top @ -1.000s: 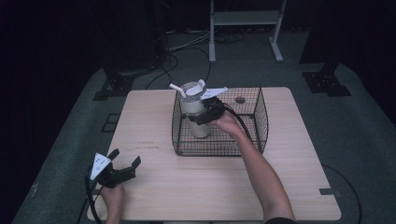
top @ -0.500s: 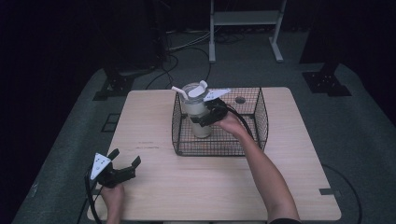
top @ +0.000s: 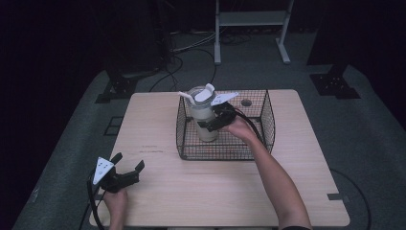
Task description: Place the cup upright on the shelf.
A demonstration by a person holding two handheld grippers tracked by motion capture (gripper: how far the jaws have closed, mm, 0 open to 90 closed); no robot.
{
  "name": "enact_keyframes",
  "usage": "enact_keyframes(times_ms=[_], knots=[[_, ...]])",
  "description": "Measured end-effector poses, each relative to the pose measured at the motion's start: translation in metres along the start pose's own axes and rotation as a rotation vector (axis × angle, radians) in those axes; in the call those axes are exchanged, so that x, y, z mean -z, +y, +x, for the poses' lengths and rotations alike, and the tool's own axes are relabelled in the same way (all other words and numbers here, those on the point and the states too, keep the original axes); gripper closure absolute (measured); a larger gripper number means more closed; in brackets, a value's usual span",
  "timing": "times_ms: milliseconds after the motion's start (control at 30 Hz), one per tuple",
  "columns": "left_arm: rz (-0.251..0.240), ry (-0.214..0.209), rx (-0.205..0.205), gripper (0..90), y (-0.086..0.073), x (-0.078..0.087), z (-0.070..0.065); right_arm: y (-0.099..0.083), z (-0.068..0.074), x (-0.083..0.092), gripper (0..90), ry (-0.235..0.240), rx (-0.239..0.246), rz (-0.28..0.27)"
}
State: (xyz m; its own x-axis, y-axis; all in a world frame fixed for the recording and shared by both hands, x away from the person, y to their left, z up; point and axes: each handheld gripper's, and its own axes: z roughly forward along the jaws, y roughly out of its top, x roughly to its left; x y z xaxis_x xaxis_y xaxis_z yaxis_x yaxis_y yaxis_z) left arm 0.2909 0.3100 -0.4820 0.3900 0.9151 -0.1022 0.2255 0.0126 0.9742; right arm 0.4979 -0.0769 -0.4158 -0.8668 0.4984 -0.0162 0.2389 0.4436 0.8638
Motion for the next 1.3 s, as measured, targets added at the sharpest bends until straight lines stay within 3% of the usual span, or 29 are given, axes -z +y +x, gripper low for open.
enact_keyframes(times_ms=[467,1300], knots=[[0.001,-0.002,-0.004,0.0,0.0,0.0,0.0,-0.003,0.002,0.005,8.2,-0.015,0.0,-0.001],[0.002,-0.002,-0.006,0.0,0.0,0.0,0.0,-0.007,0.007,0.025,10.5,-0.045,0.032,0.074]])
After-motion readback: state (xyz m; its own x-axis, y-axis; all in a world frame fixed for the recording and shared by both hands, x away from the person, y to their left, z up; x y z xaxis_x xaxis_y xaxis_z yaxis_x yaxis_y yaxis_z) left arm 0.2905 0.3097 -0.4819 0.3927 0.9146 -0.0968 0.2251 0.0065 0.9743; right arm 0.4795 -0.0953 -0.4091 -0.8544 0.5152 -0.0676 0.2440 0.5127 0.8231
